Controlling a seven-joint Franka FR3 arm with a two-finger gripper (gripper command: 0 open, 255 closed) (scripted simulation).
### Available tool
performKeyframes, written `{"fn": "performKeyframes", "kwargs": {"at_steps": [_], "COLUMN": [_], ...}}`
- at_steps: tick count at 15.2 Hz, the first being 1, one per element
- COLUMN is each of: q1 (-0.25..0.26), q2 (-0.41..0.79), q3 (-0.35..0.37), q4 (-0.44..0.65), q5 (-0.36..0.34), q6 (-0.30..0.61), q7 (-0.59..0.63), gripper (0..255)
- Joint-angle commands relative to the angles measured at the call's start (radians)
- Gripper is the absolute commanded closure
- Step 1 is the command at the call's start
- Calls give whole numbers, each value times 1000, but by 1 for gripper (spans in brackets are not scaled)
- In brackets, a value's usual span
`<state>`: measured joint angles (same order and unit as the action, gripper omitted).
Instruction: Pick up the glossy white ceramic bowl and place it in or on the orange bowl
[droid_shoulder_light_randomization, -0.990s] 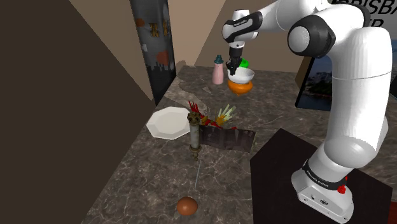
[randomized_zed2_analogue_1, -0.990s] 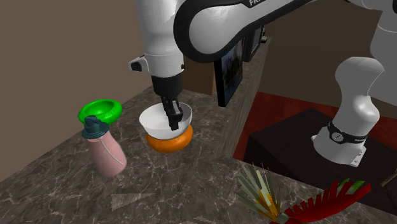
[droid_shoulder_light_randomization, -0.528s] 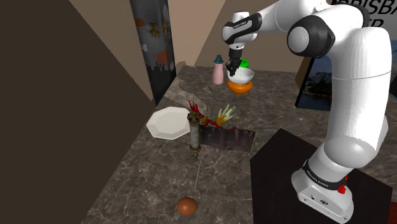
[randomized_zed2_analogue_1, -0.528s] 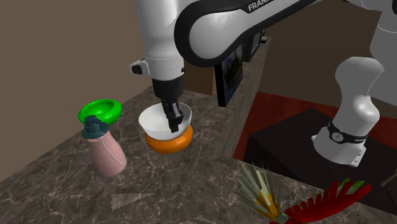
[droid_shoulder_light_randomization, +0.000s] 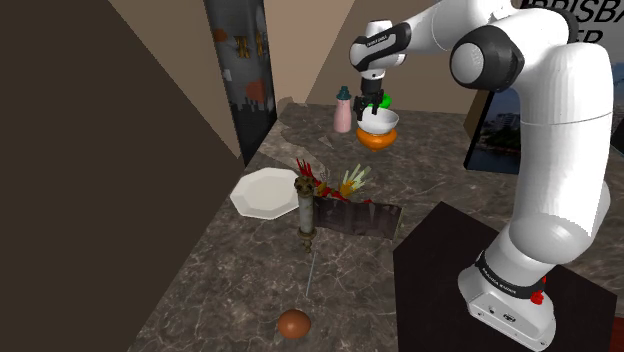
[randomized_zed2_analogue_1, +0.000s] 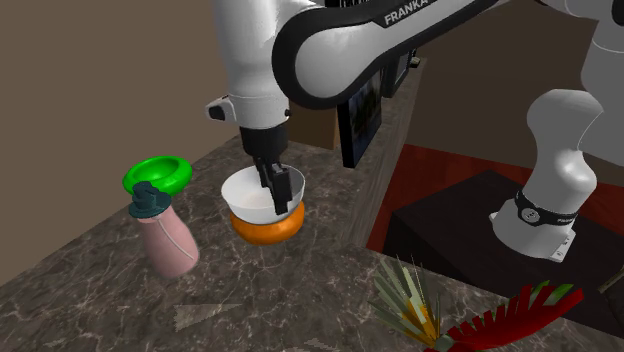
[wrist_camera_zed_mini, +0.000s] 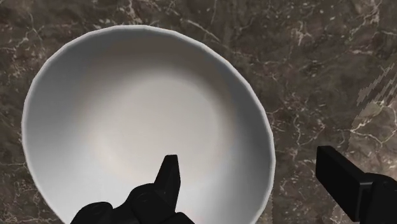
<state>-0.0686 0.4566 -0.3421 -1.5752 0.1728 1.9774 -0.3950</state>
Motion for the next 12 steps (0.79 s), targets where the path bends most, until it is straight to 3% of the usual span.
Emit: {"fn": "performKeyframes", "kwargs": {"at_steps": [1,4,12], "q1": [0,-3,-3], "q2": [-10,-29,-29], "q3": [-2,-7,-7], "q4": [15,83,82], "q5": [-4,-13,-13], "q6": [-25,-109,-109], "q7": [2,9,9], "gripper": [0,0,0]}}
